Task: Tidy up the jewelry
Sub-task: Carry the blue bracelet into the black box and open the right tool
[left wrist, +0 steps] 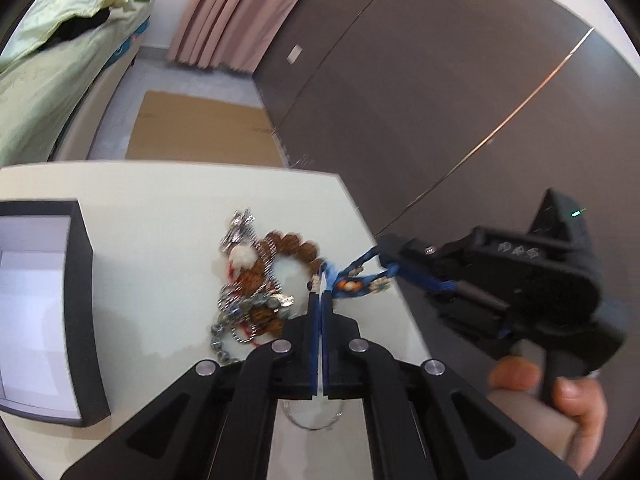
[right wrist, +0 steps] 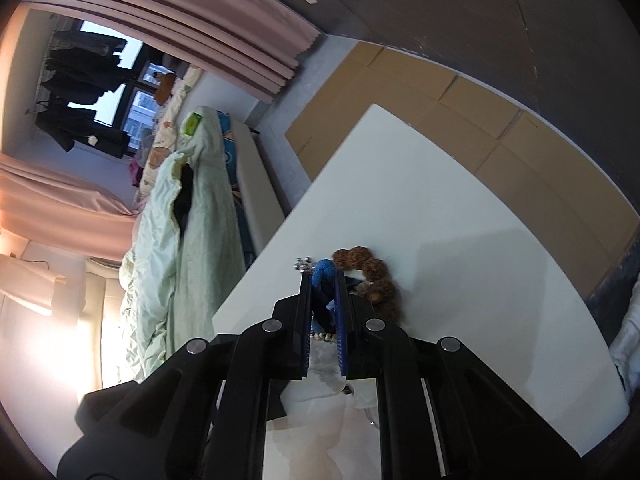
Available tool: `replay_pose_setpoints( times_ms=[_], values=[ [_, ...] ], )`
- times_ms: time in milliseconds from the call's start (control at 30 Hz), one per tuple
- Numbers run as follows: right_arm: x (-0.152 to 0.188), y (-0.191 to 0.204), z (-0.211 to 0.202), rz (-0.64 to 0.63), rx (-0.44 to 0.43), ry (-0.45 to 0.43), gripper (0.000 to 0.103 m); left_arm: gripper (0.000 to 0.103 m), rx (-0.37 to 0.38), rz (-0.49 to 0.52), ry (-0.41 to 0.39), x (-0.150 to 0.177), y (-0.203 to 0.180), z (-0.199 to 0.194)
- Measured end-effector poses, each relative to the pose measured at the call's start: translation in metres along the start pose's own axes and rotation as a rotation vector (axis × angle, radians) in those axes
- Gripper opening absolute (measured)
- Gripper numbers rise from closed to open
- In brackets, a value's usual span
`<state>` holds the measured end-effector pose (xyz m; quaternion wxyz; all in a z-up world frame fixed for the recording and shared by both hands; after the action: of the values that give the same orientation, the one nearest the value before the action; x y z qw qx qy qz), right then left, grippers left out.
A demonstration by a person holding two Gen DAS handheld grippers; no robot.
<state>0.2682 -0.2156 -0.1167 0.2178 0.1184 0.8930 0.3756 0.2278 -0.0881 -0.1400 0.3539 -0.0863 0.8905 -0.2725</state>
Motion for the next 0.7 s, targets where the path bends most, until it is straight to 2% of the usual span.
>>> replay_pose_setpoints(
  times_ms=[367,700],
  values=[
    [0.017,0.045,-0.032,-0.102,-0.144,-0.095,0.011,0.0,0.05,0.001,-0.122,-0.018,-0.017,-0.064],
    [0.039,0.078,-0.037,-0.155,-0.255,-0.108,0.011,0.0,0.034,-0.031,-0.247,-0.038,0.006,-0.134]
  ],
)
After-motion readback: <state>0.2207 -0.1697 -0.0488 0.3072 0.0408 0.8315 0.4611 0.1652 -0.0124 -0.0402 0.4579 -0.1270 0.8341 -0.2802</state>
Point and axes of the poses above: each gripper's, at about its wrist camera, not at the fingertips, and z roughly the way its jaws point, y to its left, x to its underside, the point moved 6 cm from there along z, roughly the way its jaws point, and after that the axes turned 2 degrees about -y, right-handed, at the moved point
